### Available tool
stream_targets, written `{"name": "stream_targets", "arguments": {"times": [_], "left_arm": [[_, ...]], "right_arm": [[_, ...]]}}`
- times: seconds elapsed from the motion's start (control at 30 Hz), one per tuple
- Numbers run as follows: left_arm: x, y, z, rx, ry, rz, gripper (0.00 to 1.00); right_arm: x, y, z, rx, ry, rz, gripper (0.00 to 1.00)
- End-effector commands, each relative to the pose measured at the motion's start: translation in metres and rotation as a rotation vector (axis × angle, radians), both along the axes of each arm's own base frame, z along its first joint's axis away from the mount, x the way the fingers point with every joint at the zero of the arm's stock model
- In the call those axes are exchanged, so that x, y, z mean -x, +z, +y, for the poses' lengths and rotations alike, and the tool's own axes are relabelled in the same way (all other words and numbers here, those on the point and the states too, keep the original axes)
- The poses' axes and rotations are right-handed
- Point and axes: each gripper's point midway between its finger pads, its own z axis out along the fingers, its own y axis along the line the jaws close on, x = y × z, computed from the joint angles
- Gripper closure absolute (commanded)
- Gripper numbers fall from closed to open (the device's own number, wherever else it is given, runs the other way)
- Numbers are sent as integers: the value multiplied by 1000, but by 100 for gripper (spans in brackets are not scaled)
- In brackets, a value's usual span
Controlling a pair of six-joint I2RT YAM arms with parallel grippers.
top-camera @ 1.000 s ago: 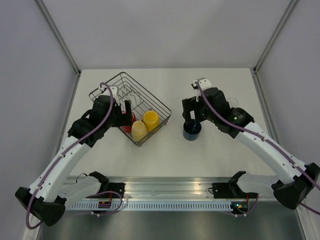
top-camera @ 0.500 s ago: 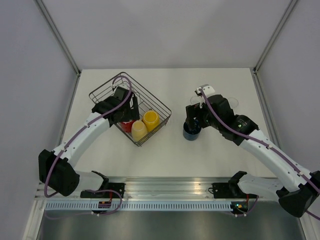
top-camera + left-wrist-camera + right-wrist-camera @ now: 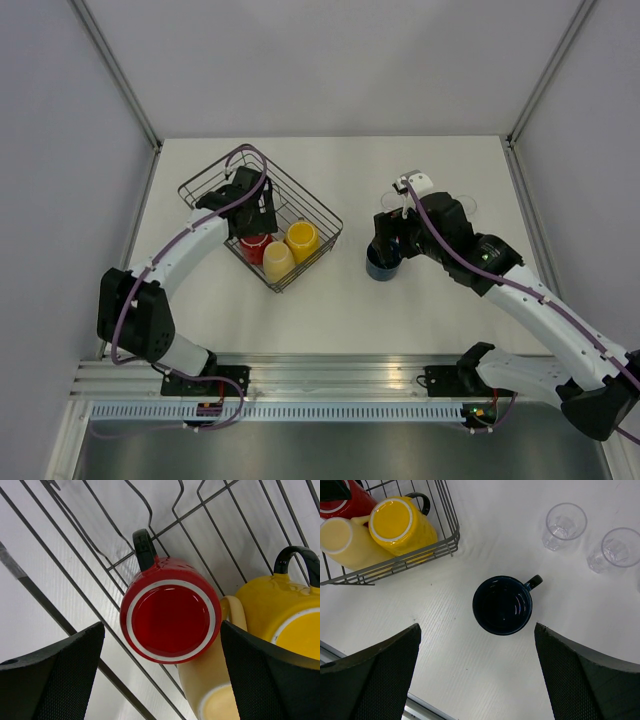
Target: Unload the cups from the dish rack
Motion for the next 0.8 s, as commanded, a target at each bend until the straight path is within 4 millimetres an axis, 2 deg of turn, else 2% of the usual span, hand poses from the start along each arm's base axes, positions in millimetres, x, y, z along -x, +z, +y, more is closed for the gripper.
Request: {"name": "stream_targets", "arguments": {"times": [0.0,0.23,0.77], "left_arm": [[-19,5,-9,42,0,-54,0],[-23,-15,-7,39,11,-16,0],[-21,-57,-2,9,17,76,0]], "right_arm": [[-1,10,5,-24,22,-38,2],[0,12,5,-31,29,-44,2],[-2,2,10,-26,42,-32,2]]}}
